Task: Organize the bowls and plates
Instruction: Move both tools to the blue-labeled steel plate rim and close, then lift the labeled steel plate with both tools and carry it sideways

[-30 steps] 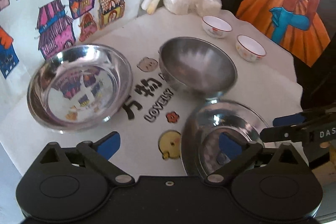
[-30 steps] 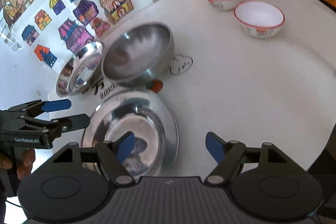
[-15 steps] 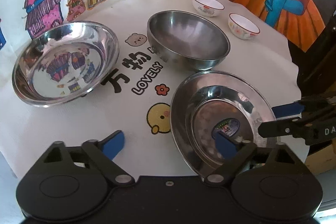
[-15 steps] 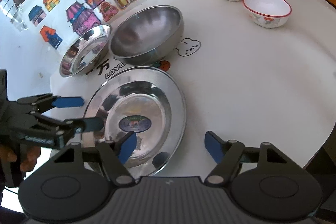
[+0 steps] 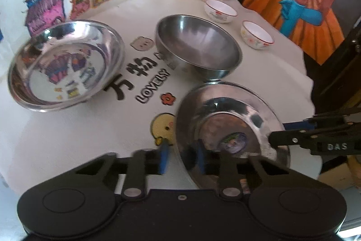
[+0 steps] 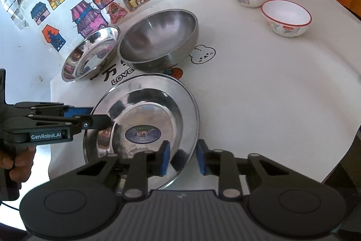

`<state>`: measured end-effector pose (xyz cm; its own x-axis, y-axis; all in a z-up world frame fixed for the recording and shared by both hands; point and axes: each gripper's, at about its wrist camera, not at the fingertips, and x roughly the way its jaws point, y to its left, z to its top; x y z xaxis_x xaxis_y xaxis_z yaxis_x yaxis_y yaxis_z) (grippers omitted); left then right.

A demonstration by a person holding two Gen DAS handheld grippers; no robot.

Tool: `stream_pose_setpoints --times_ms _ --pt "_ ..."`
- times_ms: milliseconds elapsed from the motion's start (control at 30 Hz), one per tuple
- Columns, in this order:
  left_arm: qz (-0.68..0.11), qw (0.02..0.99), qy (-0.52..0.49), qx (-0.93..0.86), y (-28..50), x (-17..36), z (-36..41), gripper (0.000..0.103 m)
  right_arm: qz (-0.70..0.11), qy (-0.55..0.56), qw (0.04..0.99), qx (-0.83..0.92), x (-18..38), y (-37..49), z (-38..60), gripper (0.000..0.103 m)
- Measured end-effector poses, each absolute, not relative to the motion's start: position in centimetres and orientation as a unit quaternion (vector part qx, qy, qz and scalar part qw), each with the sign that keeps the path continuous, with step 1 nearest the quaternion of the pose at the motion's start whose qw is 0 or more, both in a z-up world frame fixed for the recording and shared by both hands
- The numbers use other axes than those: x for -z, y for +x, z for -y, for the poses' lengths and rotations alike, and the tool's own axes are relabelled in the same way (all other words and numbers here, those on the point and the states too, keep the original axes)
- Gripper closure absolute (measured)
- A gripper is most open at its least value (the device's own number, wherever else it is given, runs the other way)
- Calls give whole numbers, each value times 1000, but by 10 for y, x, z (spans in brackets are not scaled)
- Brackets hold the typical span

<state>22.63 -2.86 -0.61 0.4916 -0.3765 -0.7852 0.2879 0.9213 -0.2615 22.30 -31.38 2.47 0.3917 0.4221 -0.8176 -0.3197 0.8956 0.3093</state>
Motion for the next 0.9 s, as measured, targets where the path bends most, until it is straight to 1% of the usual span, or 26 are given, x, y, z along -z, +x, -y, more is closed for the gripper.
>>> stream_pose_setpoints --times_ms 133,400,700,833,900 --pt "-461 864 -64 192 223 8 26 83 -501 49 836 -219 -24 220 312 79" --pt "-456 865 -119 170 217 -1 2 88 -507 84 827 -230 -28 220 312 85" --pt "-415 884 -176 128 199 -28 -36 89 -488 81 831 -254 -53 228 286 85" --pt "-384 897 -196 100 198 -40 -59 89 -472 71 836 -272 -68 240 265 86" --pt "-373 897 -222 84 199 -41 -73 88 -462 68 838 -282 -74 248 253 87"
